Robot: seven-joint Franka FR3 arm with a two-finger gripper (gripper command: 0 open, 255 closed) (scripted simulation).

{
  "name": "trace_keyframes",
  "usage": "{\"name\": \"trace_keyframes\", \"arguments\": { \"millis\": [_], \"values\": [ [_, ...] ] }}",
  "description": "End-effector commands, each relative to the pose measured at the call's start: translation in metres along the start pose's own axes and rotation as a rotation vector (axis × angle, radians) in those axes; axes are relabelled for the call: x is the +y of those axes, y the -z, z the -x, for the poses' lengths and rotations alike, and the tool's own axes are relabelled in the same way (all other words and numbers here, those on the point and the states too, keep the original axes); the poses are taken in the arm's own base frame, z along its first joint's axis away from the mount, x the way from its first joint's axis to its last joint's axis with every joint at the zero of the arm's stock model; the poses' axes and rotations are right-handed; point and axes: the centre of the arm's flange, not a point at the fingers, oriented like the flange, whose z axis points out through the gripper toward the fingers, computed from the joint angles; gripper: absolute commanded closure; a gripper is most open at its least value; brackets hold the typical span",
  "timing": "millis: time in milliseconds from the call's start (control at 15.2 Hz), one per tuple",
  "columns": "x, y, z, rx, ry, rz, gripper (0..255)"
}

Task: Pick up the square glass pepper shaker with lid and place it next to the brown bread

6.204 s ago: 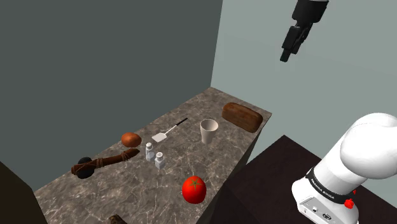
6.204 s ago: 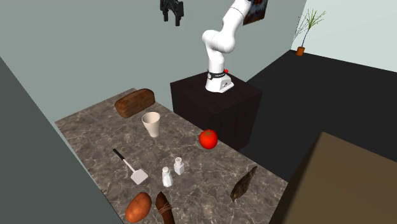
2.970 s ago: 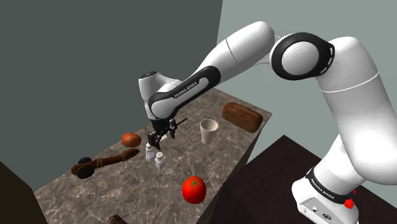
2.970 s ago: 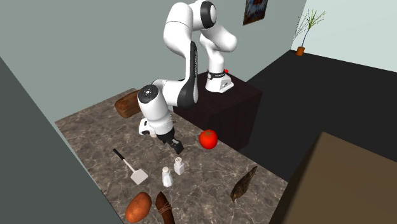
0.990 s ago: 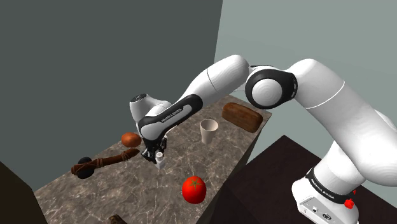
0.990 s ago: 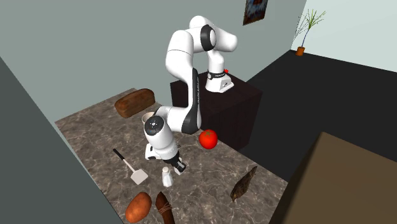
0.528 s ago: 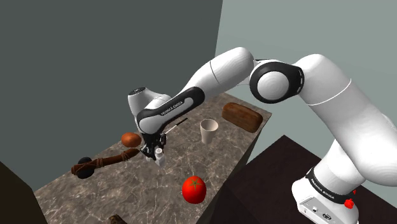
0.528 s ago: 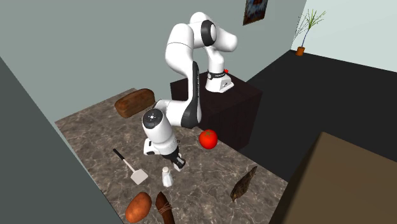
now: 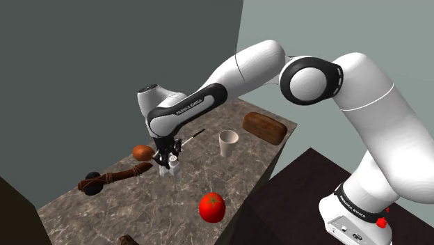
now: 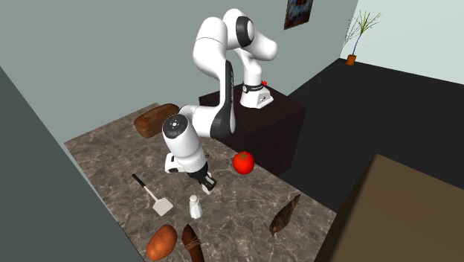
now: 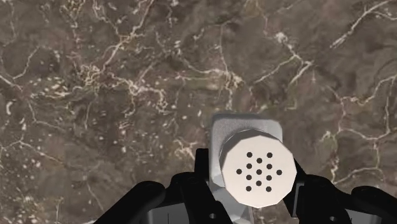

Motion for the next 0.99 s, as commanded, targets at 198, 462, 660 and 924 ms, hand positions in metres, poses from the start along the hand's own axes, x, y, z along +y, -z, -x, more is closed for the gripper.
{"name": "trace_keyframes", "arguments": {
  "millis": [198,462,660,924],
  "values": [
    [0.0,0.026,0.006,0.0,0.0,0.0,255],
    [0.0,0.046,0.011,0.0,0.0,0.0,255],
    [0.001,0.062,0.014,0.0,0.0,0.0,255],
    [0.001,0.082,0.019,0.0,0.0,0.0,255]
  ]
}}
